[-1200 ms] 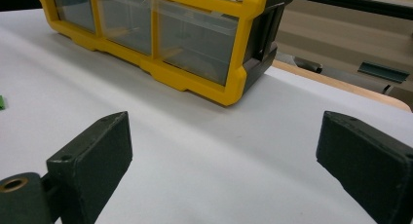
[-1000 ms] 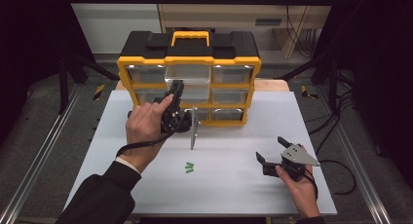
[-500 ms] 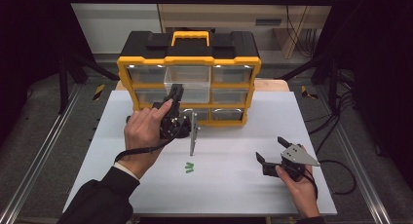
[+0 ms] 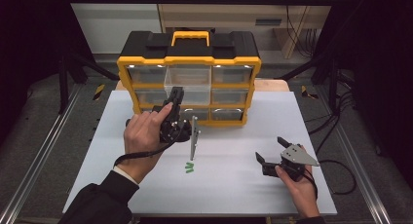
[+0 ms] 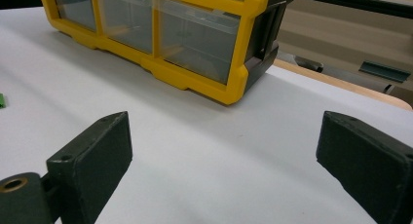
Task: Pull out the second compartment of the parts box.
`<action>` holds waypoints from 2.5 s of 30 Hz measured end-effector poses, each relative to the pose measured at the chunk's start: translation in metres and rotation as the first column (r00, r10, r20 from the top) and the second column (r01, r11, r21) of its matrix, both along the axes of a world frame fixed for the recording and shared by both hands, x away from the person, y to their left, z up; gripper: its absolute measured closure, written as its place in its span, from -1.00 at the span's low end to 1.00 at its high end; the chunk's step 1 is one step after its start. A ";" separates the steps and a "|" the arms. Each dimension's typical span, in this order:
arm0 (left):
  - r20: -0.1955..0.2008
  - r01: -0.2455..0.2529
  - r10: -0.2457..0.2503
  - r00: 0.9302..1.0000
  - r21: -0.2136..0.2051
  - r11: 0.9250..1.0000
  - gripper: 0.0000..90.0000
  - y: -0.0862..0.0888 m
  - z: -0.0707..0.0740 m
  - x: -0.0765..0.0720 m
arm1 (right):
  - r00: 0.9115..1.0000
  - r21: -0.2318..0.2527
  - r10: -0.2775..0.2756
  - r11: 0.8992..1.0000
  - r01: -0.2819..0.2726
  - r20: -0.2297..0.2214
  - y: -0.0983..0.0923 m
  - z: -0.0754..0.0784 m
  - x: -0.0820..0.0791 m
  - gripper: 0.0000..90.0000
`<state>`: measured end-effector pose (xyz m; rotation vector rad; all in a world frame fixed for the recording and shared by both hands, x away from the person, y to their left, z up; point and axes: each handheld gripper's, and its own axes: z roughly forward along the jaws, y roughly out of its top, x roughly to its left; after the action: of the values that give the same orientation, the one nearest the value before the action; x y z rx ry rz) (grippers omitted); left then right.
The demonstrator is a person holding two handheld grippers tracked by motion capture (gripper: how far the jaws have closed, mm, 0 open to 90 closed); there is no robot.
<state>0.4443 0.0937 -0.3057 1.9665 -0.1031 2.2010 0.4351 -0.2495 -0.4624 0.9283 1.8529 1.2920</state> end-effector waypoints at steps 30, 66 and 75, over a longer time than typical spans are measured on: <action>-0.018 0.001 -0.001 1.000 -0.022 1.000 0.70 0.000 -0.007 -0.009 | 1.000 -0.008 0.003 1.000 -0.003 -0.005 0.001 -0.001 0.000 -0.86; -0.398 -0.065 -0.266 0.878 -0.651 0.757 -0.72 0.063 -0.019 -0.030 | 1.000 -0.021 0.004 1.000 -0.004 -0.010 0.003 -0.002 0.001 -0.88; -0.513 -0.147 -0.353 0.782 -0.703 0.695 -0.75 0.076 -0.031 -0.023 | 1.000 -0.016 0.004 1.000 -0.005 -0.007 0.003 -0.001 0.001 -0.88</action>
<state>0.4209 0.1696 -0.3370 1.9642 0.6271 1.0964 0.4357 -0.2463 -0.4638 0.9221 1.8694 1.2762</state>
